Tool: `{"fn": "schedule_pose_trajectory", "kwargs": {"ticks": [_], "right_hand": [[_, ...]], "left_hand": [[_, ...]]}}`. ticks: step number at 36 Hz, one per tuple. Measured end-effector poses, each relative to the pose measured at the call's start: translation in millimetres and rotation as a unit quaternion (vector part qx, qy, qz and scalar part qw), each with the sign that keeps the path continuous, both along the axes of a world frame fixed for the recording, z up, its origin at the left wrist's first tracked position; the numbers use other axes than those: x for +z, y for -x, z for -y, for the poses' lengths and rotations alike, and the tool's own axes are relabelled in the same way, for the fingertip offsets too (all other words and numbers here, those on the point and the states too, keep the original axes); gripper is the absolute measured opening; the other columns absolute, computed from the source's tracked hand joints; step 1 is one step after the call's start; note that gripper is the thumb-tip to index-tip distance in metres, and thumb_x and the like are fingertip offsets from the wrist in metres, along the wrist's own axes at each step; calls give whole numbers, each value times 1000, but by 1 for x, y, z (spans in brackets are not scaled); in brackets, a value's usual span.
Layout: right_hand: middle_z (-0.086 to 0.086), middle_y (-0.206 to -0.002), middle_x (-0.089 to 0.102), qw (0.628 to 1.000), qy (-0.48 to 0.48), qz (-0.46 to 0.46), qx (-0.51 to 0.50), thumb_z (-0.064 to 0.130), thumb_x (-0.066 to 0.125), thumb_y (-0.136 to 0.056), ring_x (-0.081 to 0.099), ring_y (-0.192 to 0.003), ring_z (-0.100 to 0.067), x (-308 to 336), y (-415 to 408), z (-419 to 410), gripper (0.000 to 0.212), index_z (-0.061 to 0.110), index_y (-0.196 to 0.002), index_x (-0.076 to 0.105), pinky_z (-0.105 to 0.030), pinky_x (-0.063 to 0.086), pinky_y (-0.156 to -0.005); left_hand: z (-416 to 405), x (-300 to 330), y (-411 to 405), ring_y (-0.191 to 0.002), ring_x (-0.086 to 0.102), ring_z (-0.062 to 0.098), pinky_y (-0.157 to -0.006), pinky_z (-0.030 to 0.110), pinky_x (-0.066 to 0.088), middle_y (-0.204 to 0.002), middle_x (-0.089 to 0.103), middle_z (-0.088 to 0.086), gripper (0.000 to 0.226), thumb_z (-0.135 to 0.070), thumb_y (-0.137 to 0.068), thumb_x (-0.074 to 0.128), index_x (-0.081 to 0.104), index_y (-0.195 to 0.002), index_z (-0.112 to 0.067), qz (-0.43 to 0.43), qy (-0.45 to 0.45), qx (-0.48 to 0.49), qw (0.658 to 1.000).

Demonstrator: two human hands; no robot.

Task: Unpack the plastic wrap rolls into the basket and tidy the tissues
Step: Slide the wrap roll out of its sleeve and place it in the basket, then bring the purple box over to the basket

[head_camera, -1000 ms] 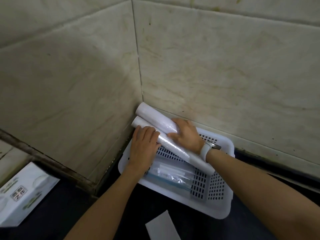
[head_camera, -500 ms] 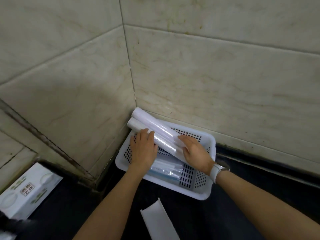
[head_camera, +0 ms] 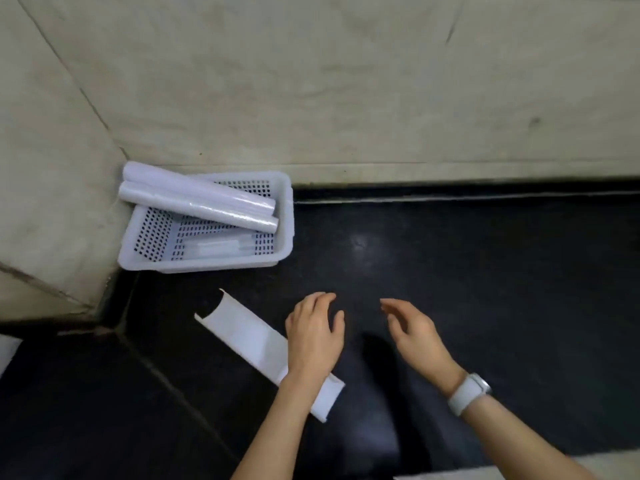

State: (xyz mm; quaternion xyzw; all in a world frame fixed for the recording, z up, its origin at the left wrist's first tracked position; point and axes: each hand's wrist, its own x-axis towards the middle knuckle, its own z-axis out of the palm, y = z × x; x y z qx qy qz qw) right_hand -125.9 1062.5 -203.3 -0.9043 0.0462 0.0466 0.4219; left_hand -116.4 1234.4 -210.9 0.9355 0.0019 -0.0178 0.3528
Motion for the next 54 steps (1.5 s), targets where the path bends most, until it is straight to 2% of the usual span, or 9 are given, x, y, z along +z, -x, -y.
{"fn": "schedule_pose_trajectory", "kwargs": {"ticks": [3, 6, 14, 27, 33, 39, 43, 49, 54], "right_hand": [[-12, -122, 61, 996, 29, -40, -68, 1, 49, -89, 58, -112, -23, -13, 53, 41, 33, 4, -121, 56, -22, 40, -95], [-12, -127, 57, 987, 52, -72, -134, 6, 48, -90, 55, -115, -26, -20, 102, 82, 33, 6, -123, 54, -30, 41, -99], [-12, -126, 57, 944, 51, -109, -307, 11, 45, -91, 54, -114, -26, -28, 213, 187, 34, 10, -124, 53, -33, 42, -98], [-10, -123, 59, 913, 8, -103, -395, 11, 46, -90, 59, -102, -22, -41, 293, 405, 34, 12, -123, 55, -23, 40, -86], [-9, -122, 60, 911, 18, -89, -403, 12, 46, -90, 59, -102, -21, -32, 289, 493, 33, 13, -122, 55, -19, 37, -82], [-9, -121, 60, 911, 17, -62, -407, 13, 45, -90, 58, -105, -22, -30, 261, 565, 34, 13, -123, 54, -28, 43, -89], [-8, -122, 59, 918, 20, -48, -394, 12, 45, -91, 57, -107, -20, -31, 227, 614, 34, 14, -124, 53, -29, 44, -92], [-9, -126, 55, 930, 42, -45, -363, 14, 49, -90, 54, -113, -20, -32, 149, 692, 41, 13, -131, 45, -31, 43, -97], [-9, -145, 32, 946, 64, -90, -304, 33, 55, -88, 34, -132, -27, -36, 78, 738, 69, 16, -144, 19, -42, 37, -105]], "left_hand": [[35, -11, 20, -125, 44, 17, -104, 35, 32, -135, 50, -3, 37, -28, -93, 49, 51, -129, -20, -34, -9, -80, 996], [77, -18, 37, -123, 45, 19, -103, 37, 33, -135, 50, -1, 38, -29, -93, 49, 51, -129, -18, -54, -24, -162, 985], [210, -24, 93, -126, 42, 21, -105, 39, 32, -137, 47, 0, 40, -30, -94, 47, 47, -132, -19, -87, -64, -352, 930], [470, -12, 134, -127, 40, 22, -105, 41, 31, -139, 44, 2, 41, -31, -94, 46, 46, -133, -19, -80, -98, -457, 881], [559, 2, 127, -127, 42, 22, -106, 42, 35, -138, 44, 2, 40, -30, -95, 46, 46, -132, -18, -78, -77, -473, 874], [631, -4, 93, -126, 43, 22, -106, 44, 37, -137, 44, 3, 40, -28, -94, 49, 47, -132, -16, -78, -69, -460, 882], [683, -17, 54, -128, 38, 25, -106, 46, 35, -142, 40, 5, 45, -30, -92, 52, 44, -135, -17, -55, -69, -419, 904], [752, -56, -7, -145, -4, 33, -113, 60, 5, -159, 0, 7, 71, -51, -89, 48, 15, -147, -28, -114, -168, -356, 912], [766, -97, -21, -141, -25, 32, -106, 64, -14, -156, -24, 5, 86, -76, -80, 29, -9, -147, -36, -126, -247, -325, 904]]}}
